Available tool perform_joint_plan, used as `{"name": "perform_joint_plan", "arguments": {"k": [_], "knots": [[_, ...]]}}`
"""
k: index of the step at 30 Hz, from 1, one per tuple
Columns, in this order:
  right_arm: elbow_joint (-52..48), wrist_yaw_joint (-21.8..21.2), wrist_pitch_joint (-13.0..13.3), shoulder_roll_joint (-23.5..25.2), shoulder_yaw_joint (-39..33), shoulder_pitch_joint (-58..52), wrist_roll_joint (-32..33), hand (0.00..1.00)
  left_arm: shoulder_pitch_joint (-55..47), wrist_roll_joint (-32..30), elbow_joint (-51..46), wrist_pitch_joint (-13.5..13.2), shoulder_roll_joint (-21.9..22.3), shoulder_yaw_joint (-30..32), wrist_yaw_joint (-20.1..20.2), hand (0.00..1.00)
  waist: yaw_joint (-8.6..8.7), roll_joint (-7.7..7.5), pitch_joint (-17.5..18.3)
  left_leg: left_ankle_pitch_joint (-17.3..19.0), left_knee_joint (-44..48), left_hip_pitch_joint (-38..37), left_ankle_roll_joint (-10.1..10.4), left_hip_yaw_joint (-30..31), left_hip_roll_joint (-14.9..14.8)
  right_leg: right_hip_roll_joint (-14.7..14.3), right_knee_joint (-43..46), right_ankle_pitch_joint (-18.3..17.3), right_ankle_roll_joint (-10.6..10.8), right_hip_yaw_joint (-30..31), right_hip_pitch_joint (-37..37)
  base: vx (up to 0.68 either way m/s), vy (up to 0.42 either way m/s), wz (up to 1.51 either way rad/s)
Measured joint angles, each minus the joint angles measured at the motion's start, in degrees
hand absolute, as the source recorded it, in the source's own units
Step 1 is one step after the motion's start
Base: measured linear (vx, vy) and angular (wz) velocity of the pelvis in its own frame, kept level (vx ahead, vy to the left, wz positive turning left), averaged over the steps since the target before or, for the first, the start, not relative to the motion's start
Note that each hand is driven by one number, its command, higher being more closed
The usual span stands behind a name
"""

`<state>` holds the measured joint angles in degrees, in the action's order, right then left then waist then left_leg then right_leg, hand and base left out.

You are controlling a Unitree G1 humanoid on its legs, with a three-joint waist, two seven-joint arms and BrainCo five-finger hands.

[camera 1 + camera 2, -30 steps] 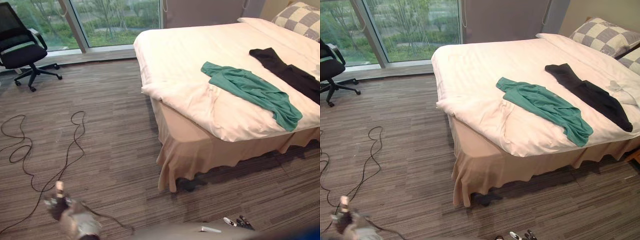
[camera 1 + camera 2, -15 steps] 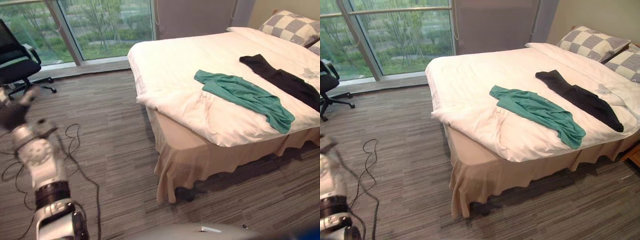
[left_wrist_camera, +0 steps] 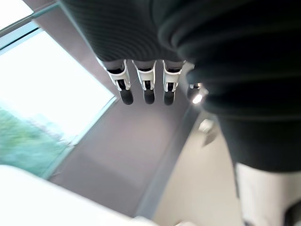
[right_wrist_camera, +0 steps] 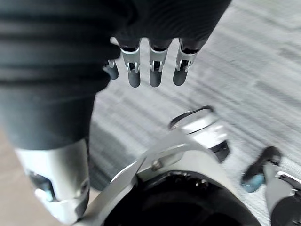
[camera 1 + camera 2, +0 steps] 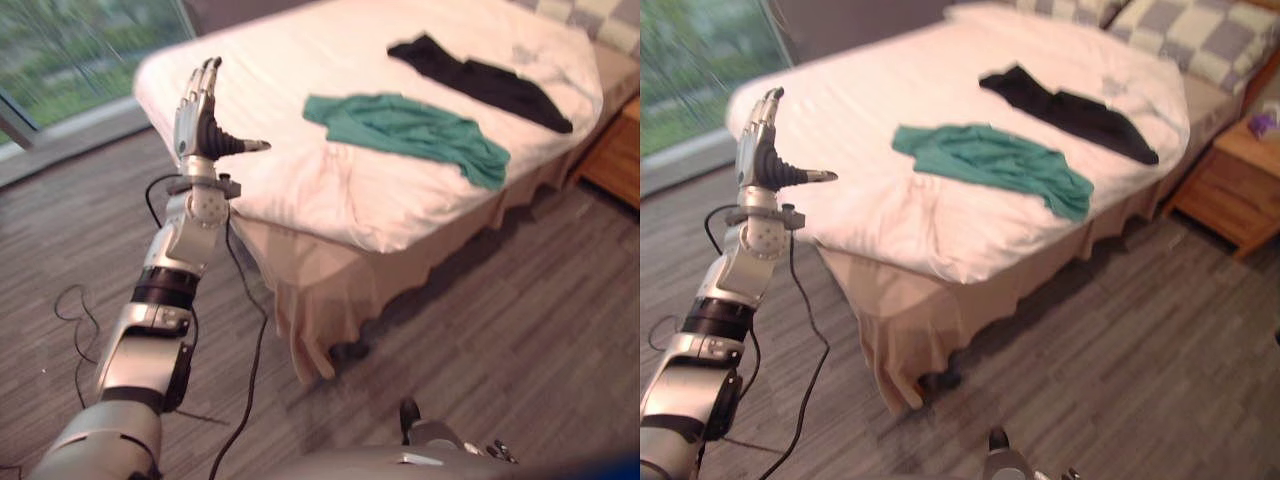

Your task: Tidy the bed and pick cloth on bed and put in laundry

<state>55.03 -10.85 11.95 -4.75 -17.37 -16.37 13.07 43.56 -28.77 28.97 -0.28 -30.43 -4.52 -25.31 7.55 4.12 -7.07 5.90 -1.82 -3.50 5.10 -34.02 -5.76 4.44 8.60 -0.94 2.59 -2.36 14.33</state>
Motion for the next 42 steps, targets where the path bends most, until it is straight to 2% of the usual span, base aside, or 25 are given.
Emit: {"name": "perform_joint_plan", "arguments": {"k": [3, 5, 6, 10, 11, 13, 19, 20, 22, 24, 29, 32, 34, 38, 41, 42], "knots": [[-2.20, -1.03, 0.82, 0.02, 0.21, 1.90, 3.24, 0.00, 1.39, -0.09, 1.83, 5.27, 0.05, 0.06, -2.89, 0.00, 0.93, -0.41, -2.99, -0.47, 0.35, 2.68, 0.00, -0.44, 0.06, 0.18, 2.16, -0.11, -0.18, 0.37, 3.91, -0.01, -0.047, -0.07], [-6.46, -2.59, 2.10, -0.12, 1.86, 4.09, 5.38, 0.00, 4.74, -0.26, 1.82, 9.83, 0.21, 0.00, -5.85, 0.00, 0.81, -1.98, -7.08, -0.52, 2.12, 5.65, 0.08, -1.96, -0.11, 0.46, 3.89, -0.15, -0.25, 1.44, 7.14, -0.01, -0.037, -0.05], [-6.89, -2.68, 2.22, -0.15, 2.12, 4.35, 5.64, 0.00, 5.17, -0.42, 1.82, 10.29, 0.23, 0.03, -6.14, 0.00, 0.80, -2.13, -7.44, -0.52, 2.31, 6.01, 0.09, -2.03, -0.13, 0.52, 3.95, -0.13, -0.27, 1.45, 7.41, -0.02, -0.033, 0.08], [-13.27, -5.86, 3.02, -0.39, 5.58, 6.95, 10.53, 0.00, 11.67, -4.50, 1.77, 16.18, 0.59, 0.04, -6.93, 0.00, 0.95, -5.01, -11.43, -0.49, 6.15, 12.56, 0.04, -3.18, -0.92, 1.12, 4.07, 1.24, -0.97, 1.58, 12.67, -0.02, -0.024, 0.10], [-13.77, -6.40, 3.02, -0.41, 6.00, 7.59, 11.65, 0.00, 12.44, -4.66, 1.75, 16.85, 0.58, 0.04, -7.01, 0.00, 1.02, -5.36, -11.97, -0.48, 6.90, 13.85, 0.04, -3.20, -1.21, 1.14, 3.89, 1.92, -1.17, 1.58, 13.56, -0.02, -0.024, 0.20], [-17.46, -8.97, 2.96, -0.54, 6.92, 9.55, 16.61, 0.00, 15.34, -4.69, 1.73, 19.41, 0.71, 0.03, -7.01, 0.00, 1.47, -6.21, -15.84, -0.21, 10.34, 17.70, -0.38, -3.23, -2.51, 1.07, 2.19, 4.19, -1.43, 1.65, 14.93, -0.05, -0.015, 0.15], [-25.22, -11.73, 2.00, -2.76, 6.97, 12.60, 23.77, 0.00, 22.95, -6.74, -1.13, 22.81, 0.60, -0.10, -8.39, 0.00, 1.34, -6.70, -21.41, 1.69, 16.97, 28.32, -2.19, -3.35, -4.53, 0.70, -1.76, 8.67, -1.12, 3.06, 21.58, -0.11, -0.003, 0.00], [-25.59, -11.84, 1.97, -2.96, 6.79, 12.79, 24.17, 0.00, 23.89, -7.48, -1.44, 23.28, 0.50, -0.13, -8.25, 1.00, 1.36, -6.62, -21.66, 2.04, 17.41, 29.12, -2.43, -3.35, -4.67, 0.70, -2.14, 8.82, -1.01, 3.13, 22.05, -0.10, -0.014, -0.02], [-25.60, -12.69, 1.03, -3.16, 6.10, 14.17, 27.14, 0.00, 27.38, -11.49, -2.06, 25.17, -0.60, -0.50, -5.69, 1.00, 1.69, -6.63, -22.19, 2.98, 20.19, 32.90, -3.19, -3.35, -5.65, 0.50, -3.48, 10.15, -0.70, 3.32, 24.39, -0.11, -0.031, -0.03], [-25.95, -13.38, 0.32, -3.14, 5.09, 14.99, 28.45, 0.00, 28.79, -13.27, -3.10, 25.96, -1.69, -0.58, -2.91, 1.00, 2.06, -6.42, -22.45, 3.60, 21.62, 35.27, -3.68, -3.26, -6.27, 0.38, -4.37, 10.90, -0.40, 3.41, 25.61, -0.10, -0.033, 0.01], [-25.47, -13.82, -0.96, -3.45, 0.21, 15.81, 28.36, 0.00, 29.14, -13.95, -3.14, 26.43, -5.62, -0.80, 3.22, 1.00, 2.32, -5.75, -22.82, 4.89, 23.99, 37.40, -4.37, -4.66, -6.82, 0.26, -5.50, 11.99, -0.06, 5.57, 27.29, -0.06, -0.022, -0.10], [-24.41, -13.64, -0.93, -4.11, -0.46, 15.79, 28.36, 0.00, 29.35, -13.92, -2.99, 27.21, -7.53, -2.45, 4.50, 1.00, 2.45, -5.53, -22.88, 5.06, 24.19, 37.33, -4.57, -5.13, -6.72, 0.39, -6.06, 12.47, 0.20, 6.15, 27.12, -0.01, -0.018, -0.07], [-23.94, -13.49, -0.94, -5.48, -0.80, 15.80, 28.39, 0.00, 29.37, -13.15, -2.85, 27.65, -8.39, -4.27, 6.43, 1.00, 2.42, -4.72, -23.29, 4.88, 23.97, 36.27, -5.02, -5.20, -6.31, 0.74, -6.19, 12.61, 0.42, 6.14, 26.09, 0.02, -0.009, 0.01], [-23.74, -13.48, -0.93, -5.59, -2.66, 15.74, 28.30, 0.00, 29.16, -9.72, -0.09, 27.52, -8.56, -6.33, 10.55, 1.00, 2.42, -4.19, -23.28, 4.85, 22.32, 32.14, -5.02, -5.61, -5.22, 1.50, -6.77, 12.60, 0.78, 5.97, 22.23, 0.08, 0.000, -0.02], [-22.85, -13.50, -0.92, -6.21, -2.84, 15.68, 28.12, 0.00, 27.16, -5.61, 2.00, 25.44, -8.30, -6.57, 13.54, 1.00, 2.48, -3.00, -23.05, 4.30, 19.84, 27.69, -5.04, -6.09, -3.25, 2.64, -6.98, 12.35, 1.12, 5.89, 18.78, 0.11, 0.027, 0.01], [-21.94, -13.51, -0.95, -6.50, -2.80, 15.67, 27.77, 0.00, 26.14, -4.83, 2.27, 23.95, -8.19, -6.56, 14.21, 1.00, 2.51, -2.75, -22.97, 3.94, 18.84, 26.08, -4.97, -6.21, -2.43, 3.18, -7.31, 12.23, 1.30, 5.65, 17.33, 0.08, 0.021, 0.09]]}}
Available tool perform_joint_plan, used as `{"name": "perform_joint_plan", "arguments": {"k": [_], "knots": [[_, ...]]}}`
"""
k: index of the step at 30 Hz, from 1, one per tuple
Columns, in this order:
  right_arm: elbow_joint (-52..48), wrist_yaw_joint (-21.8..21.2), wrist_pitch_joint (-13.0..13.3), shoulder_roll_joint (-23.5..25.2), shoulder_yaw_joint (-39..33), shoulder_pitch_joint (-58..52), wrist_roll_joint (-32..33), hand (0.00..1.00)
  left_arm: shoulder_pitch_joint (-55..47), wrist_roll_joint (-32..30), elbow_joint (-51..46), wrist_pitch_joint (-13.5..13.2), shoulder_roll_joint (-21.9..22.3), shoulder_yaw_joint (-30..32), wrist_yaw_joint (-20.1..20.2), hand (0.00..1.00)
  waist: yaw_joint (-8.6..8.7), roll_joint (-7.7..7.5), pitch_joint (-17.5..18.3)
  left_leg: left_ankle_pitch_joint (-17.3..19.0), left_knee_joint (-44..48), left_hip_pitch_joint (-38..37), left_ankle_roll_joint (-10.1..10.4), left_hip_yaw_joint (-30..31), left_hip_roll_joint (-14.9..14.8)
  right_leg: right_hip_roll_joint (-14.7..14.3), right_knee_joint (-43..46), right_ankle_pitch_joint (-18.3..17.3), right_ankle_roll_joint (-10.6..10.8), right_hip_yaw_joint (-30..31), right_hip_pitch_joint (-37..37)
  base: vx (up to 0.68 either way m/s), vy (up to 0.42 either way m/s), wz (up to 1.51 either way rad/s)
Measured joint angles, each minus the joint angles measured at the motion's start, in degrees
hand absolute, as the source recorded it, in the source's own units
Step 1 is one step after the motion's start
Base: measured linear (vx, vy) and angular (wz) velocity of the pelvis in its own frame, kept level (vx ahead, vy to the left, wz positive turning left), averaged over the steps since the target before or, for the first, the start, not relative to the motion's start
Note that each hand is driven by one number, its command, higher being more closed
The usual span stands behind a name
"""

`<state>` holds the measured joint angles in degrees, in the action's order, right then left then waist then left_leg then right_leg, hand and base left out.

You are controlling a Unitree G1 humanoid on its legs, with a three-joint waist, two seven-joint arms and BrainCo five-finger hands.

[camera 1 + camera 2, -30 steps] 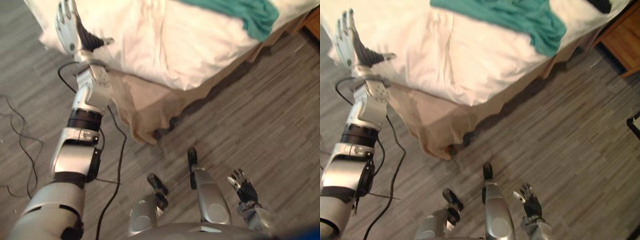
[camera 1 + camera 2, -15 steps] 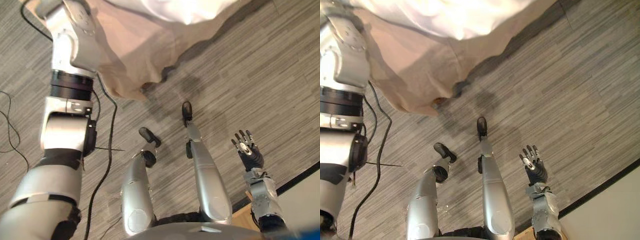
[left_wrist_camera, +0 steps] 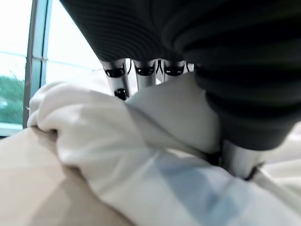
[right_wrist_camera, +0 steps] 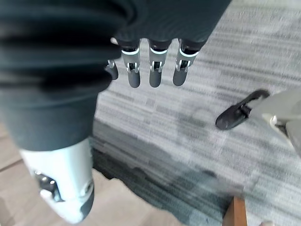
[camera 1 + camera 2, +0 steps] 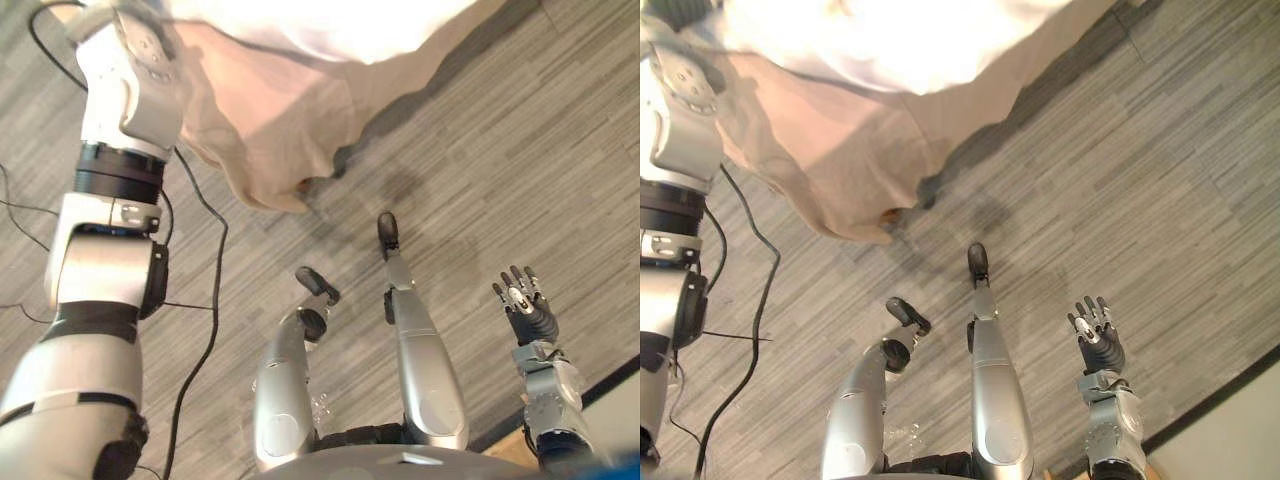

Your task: Tidy the bed and pick cloth on bed and put in laundry

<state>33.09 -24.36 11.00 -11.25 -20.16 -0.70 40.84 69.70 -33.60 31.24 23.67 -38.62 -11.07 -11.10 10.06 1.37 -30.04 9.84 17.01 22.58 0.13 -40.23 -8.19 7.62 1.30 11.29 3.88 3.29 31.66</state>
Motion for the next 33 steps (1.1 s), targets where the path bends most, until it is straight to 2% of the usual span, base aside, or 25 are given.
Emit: {"name": "perform_joint_plan", "arguments": {"k": [4, 6, 7, 8, 9, 11, 12, 15, 16, 17, 19, 23, 24, 26, 28, 31, 33], "knots": [[0.83, 0.17, -0.02, -0.13, 0.10, -1.86, -2.48, 0.00, -5.65, 3.78, 0.17, -5.76, 0.15, 0.07, 0.75, 1.00, -0.24, 0.80, 0.55, -0.96, -3.97, -6.47, 0.81, 0.15, 1.93, 1.27, -1.24, -0.63, 0.81, -1.85, -6.48, 0.08, 0.005, 0.17], [3.07, 2.28, 0.06, -0.05, 0.41, -3.88, -3.99, 0.00, -9.91, 3.85, 2.10, -9.47, 1.53, 0.40, 0.96, 1.00, -0.57, 2.35, 4.21, -1.68, -6.70, -8.07, 0.81, 0.40, 2.98, 1.92, -1.29, -1.60, 1.14, -3.28, -7.93, 0.06, 0.014, 0.29], [3.88, 2.89, 0.03, 0.00, 0.73, -4.21, -4.43, 0.00, -11.00, 3.86, 2.28, -10.14, 1.94, 0.50, 1.01, 1.00, -0.81, 2.74, 4.92, -2.00, -7.34, -8.66, 0.80, 0.39, 3.27, 2.07, -1.33, -1.70, 1.17, -3.66, -8.40, 0.09, 0.015, 0.19], [5.26, 4.75, -0.13, 0.44, 2.20, -4.41, -5.18, 0.00, -13.25, 4.99, 2.31, -12.37, 2.29, 0.51, 0.97, 1.00, -1.64, 3.07, 5.35, -2.95, -9.02, -10.99, 1.04, 0.32, 3.88, 2.34, -1.38, -1.89, 1.16, -4.23, -10.35, 0.09, 0.013, 0.13], [5.46, 5.41, -0.19, 0.83, 2.69, -4.40, -5.64, 0.00, -14.12, 5.65, 2.30, -13.45, 2.30, 0.60, 0.84, 1.00, -1.83, 3.09, 5.37, -3.30, -9.51, -11.85, 1.30, 0.28, 4.03, 2.43, -1.42, -1.94, 1.12, -4.43, -11.23, 0.08, 0.008, 0.18], [6.27, 7.58, -0.62, 3.13, 3.31, -4.40, -7.39, 0.00, -19.07, 6.49, 2.26, -18.14, 2.87, 1.73, 0.01, 1.00, -2.02, 3.19, 7.96, -3.93, -11.21, -13.59, 1.15, 0.44, 4.21, 2.37, -2.03, -2.05, 1.00, -6.07, -13.18, 0.04, -0.006, 0.19], [6.68, 8.18, -0.69, 3.67, 3.33, -4.47, -7.82, 0.00, -20.30, 7.14, 2.26, -19.48, 3.44, 2.02, -0.42, 1.00, -2.17, 3.08, 8.64, -3.95, -11.29, -14.02, 1.13, 0.61, 4.19, 2.35, -2.52, -2.05, 1.00, -6.40, -13.97, 0.06, -0.019, 0.14], [9.64, 11.20, -2.17, 4.81, 3.39, -5.22, -9.66, 0.00, -26.34, 8.66, 1.50, -25.63, 7.04, 2.56, -1.12, 1.00, -3.50, 2.99, 12.32, -3.95, -12.13, -16.96, 1.14, 1.90, 3.98, 1.94, -3.90, -2.20, 0.84, -7.71, -17.86, 0.06, -0.029, 0.11], [9.89, 11.68, -2.37, 5.13, 3.33, -5.48, -9.65, 0.00, -27.46, 8.84, 1.18, -26.53, 7.35, 2.60, -1.15, 1.00, -3.52, 2.89, 12.84, -3.95, -12.25, -17.59, 1.14, 2.16, 3.94, 1.87, -4.38, -2.20, 0.84, -8.15, -18.81, 0.06, -0.025, 0.13], [10.62, 12.51, -2.80, 5.85, 3.06, -6.22, -9.65, 0.00, -29.74, 9.45, 0.68, -28.07, 8.49, 2.69, -1.17, 0.00, -3.51, 2.87, 13.93, -3.95, -12.79, -19.16, 1.14, 2.95, 3.85, 1.57, -5.23, -2.24, 0.79, -9.24, -20.88, 0.08, -0.040, 0.13], [12.40, 13.96, -4.36, 6.62, 2.58, -7.18, -9.63, 0.00, -34.67, 11.54, -0.77, -30.13, 10.70, 3.53, -0.44, 0.00, -3.82, 2.98, 15.47, -4.04, -14.10, -22.45, 1.45, 3.29, 3.29, 0.62, -5.50, -2.74, 0.15, -10.82, -24.09, 0.06, -0.055, 0.05], [14.27, 15.83, -7.02, 7.21, 1.99, -10.44, -9.66, 0.00, -43.74, 16.46, -1.40, -32.03, 17.06, 5.67, 0.55, 0.00, -4.50, 2.93, 20.45, -4.71, -17.09, -25.95, 2.66, 5.07, 3.00, -0.30, -5.59, -5.48, 0.25, -14.21, -27.61, 0.09, -0.079, 0.22], [15.49, 16.13, -7.88, 8.00, 0.68, -11.08, -9.66, 0.00, -48.43, 17.36, -1.85, -33.19, 19.56, 6.46, 1.56, 0.00, -4.75, 2.96, 21.90, -5.00, -18.09, -27.54, 3.14, 6.13, 2.49, -0.93, -5.59, -6.27, 0.14, -15.33, -29.26, 0.11, -0.070, 0.29], [16.93, 16.21, -8.45, 8.70, 0.03, -11.70, -9.66, 0.00, -54.44, 19.08, -1.80, -33.34, 22.49, 6.93, 2.04, 0.00, -5.28, 2.92, 23.55, -5.08, -19.01, -28.81, 3.47, 6.74, 2.06, -1.47, -5.54, -7.29, 0.07, -16.41, -30.73, 0.09, -0.047, 0.26], [18.58, 16.18, -9.42, 9.15, -0.14, -12.15, -9.67, 0.00, -63.87, 19.59, 0.34, -32.28, 27.03, 8.22, 0.77, 0.00, -7.46, 2.75, 25.14, -5.04, -19.07, -30.13, 3.86, 7.51, 1.55, -1.94, -5.53, -8.11, 0.09, -17.24, -32.55, 0.08, -0.031, 0.21], [19.78, 16.16, -10.26, 9.23, -0.83, -12.16, -9.82, 0.00, -72.56, 19.57, 7.08, -29.19, 30.48, 12.00, -2.72, 0.00, -8.89, 2.18, 26.53, -5.04, -19.06, -31.01, 3.87, 9.41, 1.42, -1.82, -5.53, -8.79, 0.21, -19.09, -34.63, 0.02, -0.012, 0.37], [19.97, 16.11, -10.64, 9.40, -1.92, -12.01, -10.90, 0.00, -76.49, 20.34, 10.66, -28.42, 31.76, 16.24, -5.57, 0.00, -10.15, 1.77, 26.94, -5.04, -19.03, -32.11, 3.88, 9.65, 1.40, -1.77, -5.59, -8.82, 0.26, -19.59, -36.09, -0.04, -0.008, 0.18]]}}
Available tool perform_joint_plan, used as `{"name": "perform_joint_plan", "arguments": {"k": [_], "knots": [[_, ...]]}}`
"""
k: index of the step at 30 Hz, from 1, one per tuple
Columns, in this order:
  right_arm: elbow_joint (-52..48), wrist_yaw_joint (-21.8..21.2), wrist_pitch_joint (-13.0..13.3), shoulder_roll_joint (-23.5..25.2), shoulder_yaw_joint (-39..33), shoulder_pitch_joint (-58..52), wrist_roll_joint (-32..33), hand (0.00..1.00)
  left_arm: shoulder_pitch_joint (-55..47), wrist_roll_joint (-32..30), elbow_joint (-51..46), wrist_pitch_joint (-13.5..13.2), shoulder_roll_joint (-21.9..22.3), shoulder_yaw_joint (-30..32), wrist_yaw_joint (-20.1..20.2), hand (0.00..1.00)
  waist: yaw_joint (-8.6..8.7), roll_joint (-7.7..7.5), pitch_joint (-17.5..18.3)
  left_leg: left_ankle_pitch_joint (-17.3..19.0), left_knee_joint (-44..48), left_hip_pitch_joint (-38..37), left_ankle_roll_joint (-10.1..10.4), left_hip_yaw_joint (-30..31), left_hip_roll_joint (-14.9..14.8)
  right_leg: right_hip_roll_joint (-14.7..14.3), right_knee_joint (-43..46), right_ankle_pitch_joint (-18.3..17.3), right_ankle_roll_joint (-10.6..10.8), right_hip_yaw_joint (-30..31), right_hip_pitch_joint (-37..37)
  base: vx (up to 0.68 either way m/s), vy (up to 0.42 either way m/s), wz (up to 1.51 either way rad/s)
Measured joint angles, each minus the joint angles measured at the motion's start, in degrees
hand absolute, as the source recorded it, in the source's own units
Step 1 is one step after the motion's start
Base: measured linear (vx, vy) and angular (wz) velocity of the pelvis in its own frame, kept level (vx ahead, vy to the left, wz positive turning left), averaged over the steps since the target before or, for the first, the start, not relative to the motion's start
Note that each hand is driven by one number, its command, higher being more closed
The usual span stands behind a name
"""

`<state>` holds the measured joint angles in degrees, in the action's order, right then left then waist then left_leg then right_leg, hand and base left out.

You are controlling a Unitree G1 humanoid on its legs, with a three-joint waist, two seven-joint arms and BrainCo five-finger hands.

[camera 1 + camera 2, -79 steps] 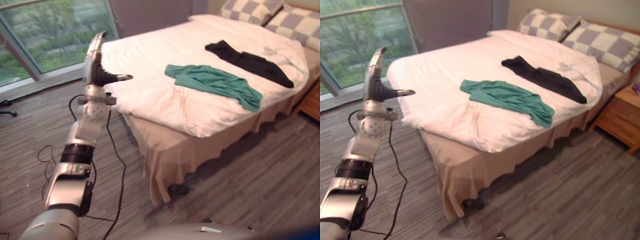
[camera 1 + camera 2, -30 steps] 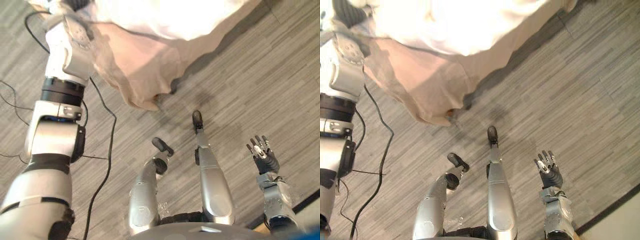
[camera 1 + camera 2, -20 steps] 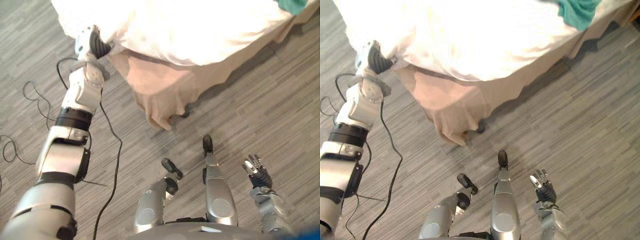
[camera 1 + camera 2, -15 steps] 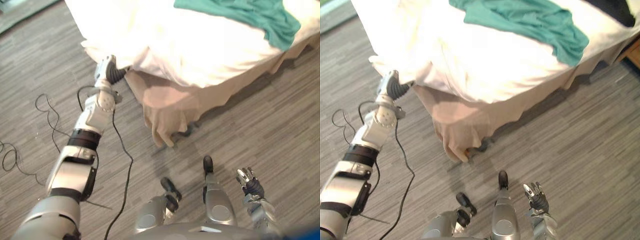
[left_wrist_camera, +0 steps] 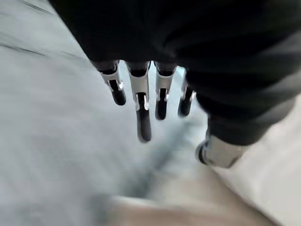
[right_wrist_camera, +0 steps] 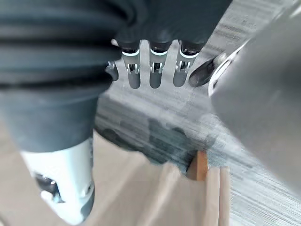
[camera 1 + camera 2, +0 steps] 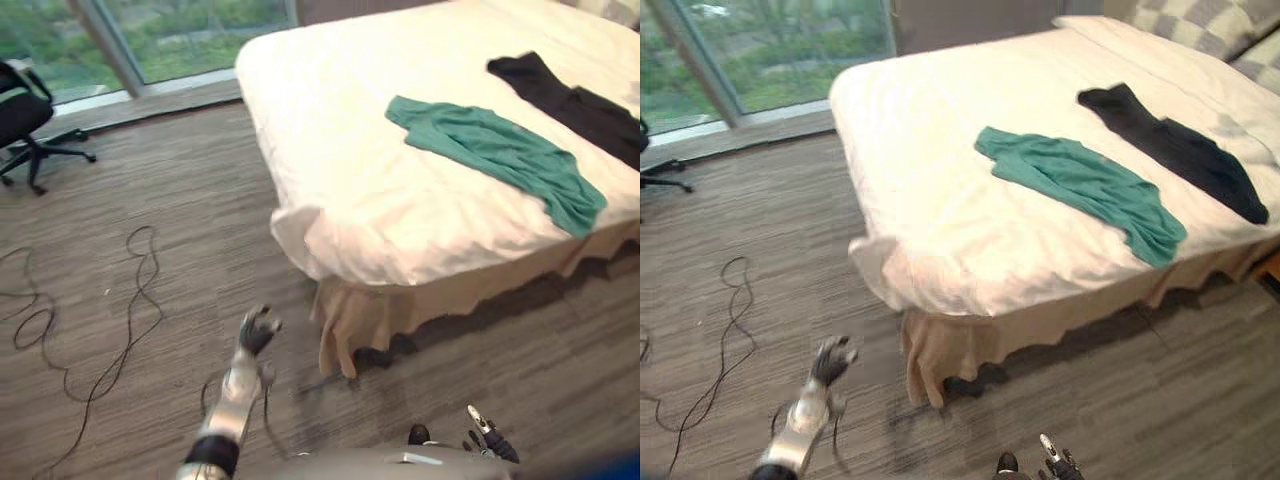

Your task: Tidy the bed and pick cloth on bed and put in laundry

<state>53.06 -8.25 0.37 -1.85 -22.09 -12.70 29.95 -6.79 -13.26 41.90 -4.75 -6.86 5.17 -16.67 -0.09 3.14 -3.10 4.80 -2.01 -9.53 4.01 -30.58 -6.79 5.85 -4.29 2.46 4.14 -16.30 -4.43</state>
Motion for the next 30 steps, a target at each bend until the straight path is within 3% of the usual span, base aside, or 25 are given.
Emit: {"name": "perform_joint_plan", "arguments": {"k": [6, 11, 14, 16, 18, 19, 21, 23, 24, 26, 28, 30], "knots": [[0.30, 0.00, -1.41, 1.28, -0.09, 0.72, -0.32, 0.00, -5.89, 3.75, 6.95, 0.20, 2.18, 11.25, -4.49, 0.00, -0.98, -1.64, 1.27, -0.22, -0.34, -1.46, -0.08, 1.17, 0.72, 0.71, 0.02, -0.53, 0.15, -0.46, -1.56, -0.12, -0.043, 0.04], [0.46, 4.20, -1.32, 1.54, -0.58, -0.80, 1.12, 0.00, -7.78, 4.76, 8.00, 1.31, 6.10, 15.92, -2.57, 0.00, -0.88, -1.70, 3.03, -1.80, -3.86, -2.80, 0.13, 1.50, 1.62, 0.98, 0.09, -1.80, 0.05, -1.75, -1.87, -0.14, -0.043, 0.06], [0.31, 10.47, 0.93, 1.54, -1.64, -0.46, 2.63, 0.00, -8.19, 4.78, 9.28, 1.53, 7.63, 17.79, 1.22, 0.00, -0.94, -1.71, 2.96, -1.79, -3.87, -3.17, 0.11, 1.31, 1.57, 0.99, 0.14, -1.80, 0.03, -1.71, -1.90, -0.07, -0.018, -0.09], [-1.29, 16.70, 3.59, 1.28, -3.05, 0.02, 2.40, 0.00, -8.24, 5.02, 9.45, 1.62, 8.23, 17.73, 4.56, 0.00, -0.97, -1.91, 3.01, -1.72, -3.88, -3.27, 0.01, 1.27, 1.57, 0.99, 0.09, -1.79, 0.03, -1.66, -1.96, -0.03, -0.008, -0.05], [-4.59, 19.75, 6.57, 0.86, -4.62, 1.21, 1.48, 0.00, -8.01, 5.43, 9.45, 1.58, 8.27, 17.34, 7.52, 0.00, -0.89, -2.24, 3.13, -1.63, -3.87, -3.29, 0.09, 1.14, 1.57, 0.96, -0.07, -1.75, 0.02, -1.54, -1.94, 0.00, 0.000, -0.06], [-7.54, 20.87, 8.42, 0.28, -5.43, 2.60, 0.66, 1.00, -7.75, 6.19, 9.48, 1.58, 8.26, 16.83, 8.83, 0.00, -0.88, -2.25, 3.14, -1.52, -3.87, -3.26, 0.23, 1.13, 1.58, 0.91, -0.36, -1.63, 0.02, -1.45, -1.96, 0.02, 0.003, -0.06], [-10.42, 20.88, 11.45, -2.08, -5.68, 6.38, -2.31, 1.00, -7.32, 8.99, 9.98, 1.49, 7.91, 14.82, 10.50, 0.00, -0.91, -2.30, 3.18, -1.51, -3.86, -3.18, 0.46, 1.18, 1.62, 0.80, -0.85, -1.36, 0.11, -1.41, -2.10, 0.06, 0.002, -0.02], [-12.84, 19.27, 14.07, -4.97, -5.46, 11.16, -5.13, 1.00, -6.10, 12.07, 11.83, 1.59, 6.58, 12.67, 12.56, 0.00, -0.94, -2.39, 3.20, -1.56, -3.80, -2.88, 0.36, 1.45, 1.62, 0.70, -1.02, -0.63, 0.11, -1.43, -2.02, 0.09, -0.003, 0.05], [-14.37, 16.39, 15.18, -7.41, -5.35, 14.00, -6.13, 1.00, -5.49, 12.81, 12.25, 1.57, 5.96, 11.22, 13.99, 0.00, -0.94, -2.49, 3.26, -1.77, -3.56, -2.50, 0.04, 1.90, 1.63, 0.55, -1.11, -0.54, 0.13, -1.43, -1.83, 0.08, -0.011, 0.19], [-17.29, 6.98, 15.16, -11.79, -4.35, 16.78, -3.42, 1.00, -4.92, 14.66, 12.97, 1.55, 4.68, 8.27, 15.70, 0.00, -0.99, -2.75, 3.25, -1.90, -3.51, -1.95, -0.13, 3.22, 2.00, 0.38, -1.11, -0.51, 0.14, -1.91, -1.71, 0.11, -0.014, 0.28], [-26.42, -3.02, 14.98, -15.47, 0.15, 18.90, -2.01, 1.00, -5.24, 15.58, 12.96, 0.86, 3.40, 5.86, 17.15, 0.00, -1.00, -2.93, 3.23, -1.93, -3.44, -1.08, -0.16, 5.05, 1.93, 0.18, -1.11, -0.51, 0.13, -1.93, -1.26, 0.13, -0.023, 0.06], [-35.02, -8.18, 14.36, -15.64, 4.18, 19.25, -2.02, 1.00, -5.50, 17.36, 12.95, -0.05, 2.99, 4.45, 17.64, 0.00, -0.92, -3.45, 2.84, -1.92, -3.28, -0.89, -0.17, 6.60, 1.79, 0.11, -1.10, -0.50, 0.12, -1.97, -1.21, 0.10, -0.037, -0.02]]}}
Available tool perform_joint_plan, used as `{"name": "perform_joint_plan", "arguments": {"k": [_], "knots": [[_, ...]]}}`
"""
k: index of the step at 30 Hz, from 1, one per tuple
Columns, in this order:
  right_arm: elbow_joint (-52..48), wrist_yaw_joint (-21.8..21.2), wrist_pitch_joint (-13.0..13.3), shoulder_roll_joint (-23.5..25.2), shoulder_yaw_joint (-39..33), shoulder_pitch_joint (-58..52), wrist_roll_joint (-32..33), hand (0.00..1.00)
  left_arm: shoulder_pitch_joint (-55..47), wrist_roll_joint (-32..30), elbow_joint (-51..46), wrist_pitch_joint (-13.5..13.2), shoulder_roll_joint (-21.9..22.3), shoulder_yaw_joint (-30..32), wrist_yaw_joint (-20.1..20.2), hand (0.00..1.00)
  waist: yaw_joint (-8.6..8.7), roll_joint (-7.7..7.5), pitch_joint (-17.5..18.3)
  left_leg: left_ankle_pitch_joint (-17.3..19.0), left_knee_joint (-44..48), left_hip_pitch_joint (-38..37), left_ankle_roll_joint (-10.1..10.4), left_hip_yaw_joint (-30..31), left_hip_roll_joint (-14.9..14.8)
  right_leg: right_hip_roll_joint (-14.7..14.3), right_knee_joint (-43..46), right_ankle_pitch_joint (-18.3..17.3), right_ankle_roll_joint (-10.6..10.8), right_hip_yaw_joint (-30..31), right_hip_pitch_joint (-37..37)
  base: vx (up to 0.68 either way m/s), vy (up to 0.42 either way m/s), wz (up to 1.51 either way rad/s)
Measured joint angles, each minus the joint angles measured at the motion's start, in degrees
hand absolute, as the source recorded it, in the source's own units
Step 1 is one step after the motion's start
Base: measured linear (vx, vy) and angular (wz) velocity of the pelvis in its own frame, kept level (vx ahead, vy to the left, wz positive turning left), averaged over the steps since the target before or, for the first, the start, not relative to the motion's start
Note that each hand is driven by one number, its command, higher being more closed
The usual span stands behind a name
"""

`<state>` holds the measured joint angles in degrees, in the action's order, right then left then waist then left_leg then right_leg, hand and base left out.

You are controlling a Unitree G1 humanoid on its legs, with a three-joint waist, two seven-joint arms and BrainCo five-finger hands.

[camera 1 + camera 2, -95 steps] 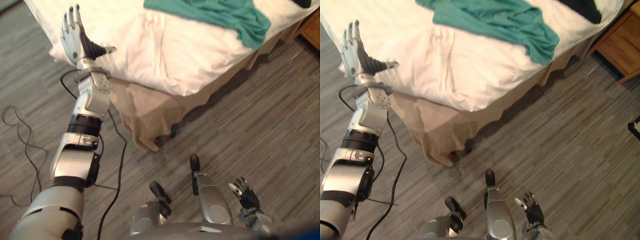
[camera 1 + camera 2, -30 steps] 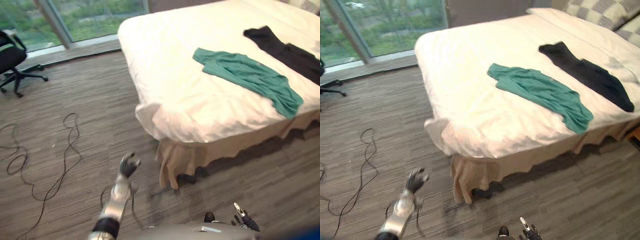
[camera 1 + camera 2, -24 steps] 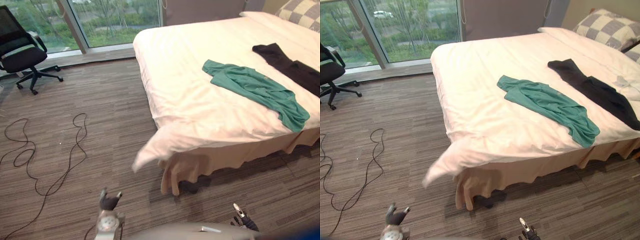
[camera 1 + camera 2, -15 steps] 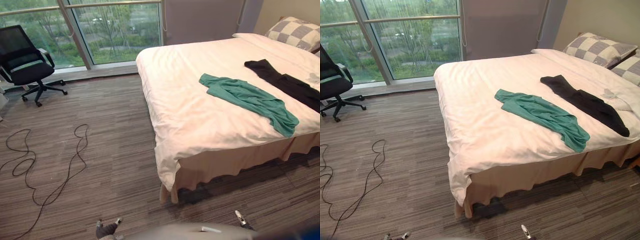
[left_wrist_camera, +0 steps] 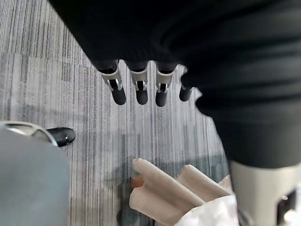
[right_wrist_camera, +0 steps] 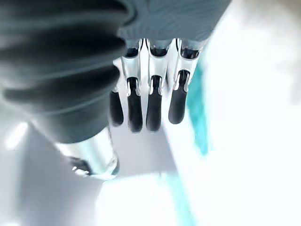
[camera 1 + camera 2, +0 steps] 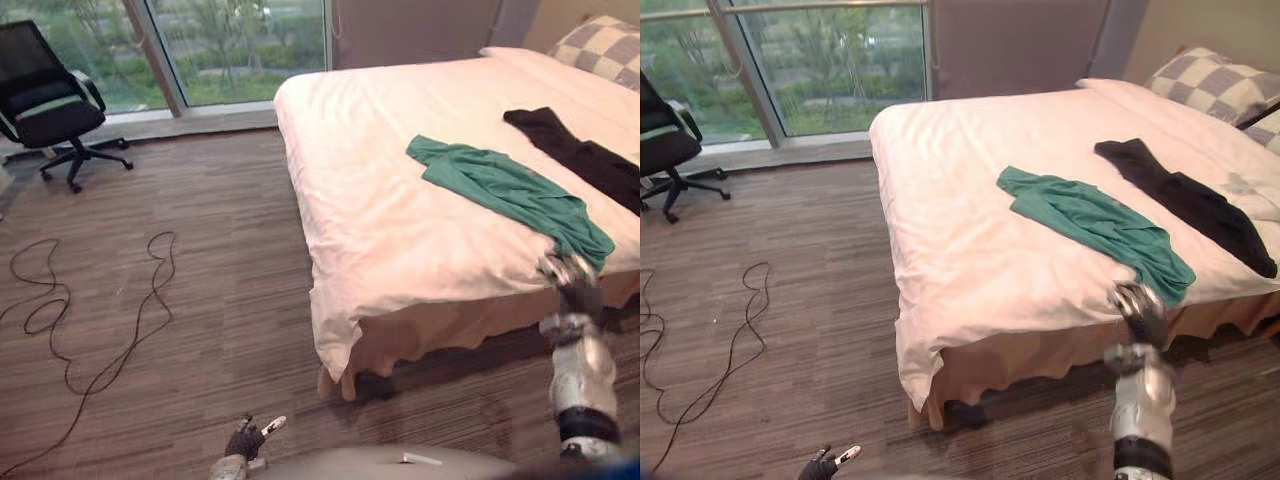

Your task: Tidy the bed and pick cloth on bed and put in laundry

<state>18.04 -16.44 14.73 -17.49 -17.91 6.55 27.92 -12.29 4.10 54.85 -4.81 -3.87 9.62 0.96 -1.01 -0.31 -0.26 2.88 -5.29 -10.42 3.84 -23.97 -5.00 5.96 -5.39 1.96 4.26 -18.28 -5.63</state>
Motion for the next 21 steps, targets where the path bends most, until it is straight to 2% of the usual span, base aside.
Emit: {"name": "perform_joint_plan", "arguments": {"k": [4, 6, 8, 10, 11, 12, 13, 14, 16, 19, 21], "knots": [[-5.99, -7.23, -1.86, 3.66, 10.97, 0.60, -0.65, 1.00, 0.21, 2.77, -0.03, -2.07, -1.98, -3.51, -0.30, 0.00, -0.28, -1.41, -1.28, 0.20, 0.69, -0.33, -0.32, 2.80, 0.05, 0.36, 0.00, 0.00, 0.00, -1.36, -1.38, 0.05, -0.029, 0.15], [-5.74, -8.22, -2.98, 5.55, 17.93, 1.92, -1.40, 1.00, 0.79, 4.74, -0.03, -2.12, -2.85, -5.08, -1.25, 0.00, -0.50, -2.04, -2.50, 0.31, 0.82, 0.63, -0.51, 4.14, 0.29, 0.68, 0.00, 0.00, 0.01, -2.31, -1.46, -0.06, -0.013, 0.35], [-4.28, -7.50, -4.37, 7.61, 24.15, 6.37, -2.81, 1.00, 2.94, 6.13, -0.04, -1.90, -3.42, -5.78, -1.39, 0.00, -1.45, -3.19, -4.15, 0.42, 1.62, 3.35, -0.68, 6.24, 0.48, 1.08, 0.01, 0.03, 0.05, -4.01, -0.05, -0.10, -0.026, 0.46], [0.70, -3.16, -6.24, 10.42, 29.50, 18.49, -2.92, 1.00, 7.59, 6.66, -0.33, -1.52, -4.33, -6.80, -1.53, 0.00, -4.26, -5.00, -9.57, 0.53, 4.37, 7.76, -0.92, 9.21, 0.28, 1.33, 0.41, 0.35, -0.04, -5.71, 2.25, -0.18, -0.070, 0.51], [2.11, -2.01, -6.56, 11.08, 30.17, 21.84, -2.94, 1.00, 8.69, 6.85, -0.74, -1.36, -4.57, -7.09, -1.53, 0.00, -4.89, -5.28, -11.12, 0.46, 5.24, 9.12, -1.03, 9.79, 0.14, 1.35, 0.78, 0.50, -0.26, -6.24, 3.02, -0.19, -0.065, 0.53], [4.54, 0.29, -6.98, 12.40, 30.38, 28.04, -3.14, 1.00, 10.27, 8.65, -2.25, -0.87, -4.52, -7.34, -1.52, 0.00, -6.18, -5.67, -14.18, 0.32, 6.88, 12.04, -1.18, 11.22, -0.08, 1.49, 1.68, 0.57, -0.36, -6.91, 4.87, -0.18, -0.040, 0.57], [6.76, 2.10, -7.03, 13.19, 30.37, 33.53, -3.30, 1.00, 11.61, 10.15, -3.55, -0.68, -4.19, -7.38, -1.47, 0.00, -7.14, -5.62, -17.08, -0.24, 8.12, 14.98, -1.39, 12.54, -0.10, 1.69, 2.36, 0.82, -0.73, -7.89, 6.70, -0.17, -0.024, 0.56], [7.85, 2.66, -7.04, 13.31, 30.36, 35.88, -3.30, 1.00, 12.02, 11.16, -4.35, -0.62, -4.03, -7.35, -1.46, 0.00, -7.63, -5.51, -18.27, -0.52, 8.52, 16.20, -1.49, 13.01, -0.09, 1.77, 2.61, 1.07, -1.06, -8.12, 7.64, -0.16, -0.003, 0.50], [11.76, 4.25, -7.13, 13.58, 29.72, 43.75, -3.28, 1.00, 14.26, 13.45, -6.79, -0.71, -3.79, -7.29, -1.65, 0.00, -9.19, -5.00, -23.92, -1.09, 10.46, 20.33, -1.95, 14.90, 0.20, 2.19, 3.07, 1.90, -1.45, -9.32, 10.02, -0.10, 0.034, 0.36], [16.78, 5.73, -7.53, 13.52, 28.95, 49.40, -3.27, 1.00, 17.05, 13.65, -7.23, -0.70, -3.25, -7.52, -2.89, 0.00, -9.93, -3.96, -26.13, -1.48, 12.69, 26.53, -2.54, 16.35, 0.38, 2.39, 3.12, 4.17, -1.73, -9.41, 14.42, -0.08, 0.098, 0.33], [20.38, 7.97, -7.66, 12.19, 26.70, 52.28, -3.26, 1.00, 19.79, 15.38, -7.29, -0.60, -2.02, -9.46, -3.84, 0.00, -10.93, -2.56, -27.11, -2.21, 13.09, 30.36, -3.44, 17.10, 1.12, 3.24, 3.10, 5.27, -1.46, -9.40, 17.62, -0.04, 0.112, 0.28]]}}
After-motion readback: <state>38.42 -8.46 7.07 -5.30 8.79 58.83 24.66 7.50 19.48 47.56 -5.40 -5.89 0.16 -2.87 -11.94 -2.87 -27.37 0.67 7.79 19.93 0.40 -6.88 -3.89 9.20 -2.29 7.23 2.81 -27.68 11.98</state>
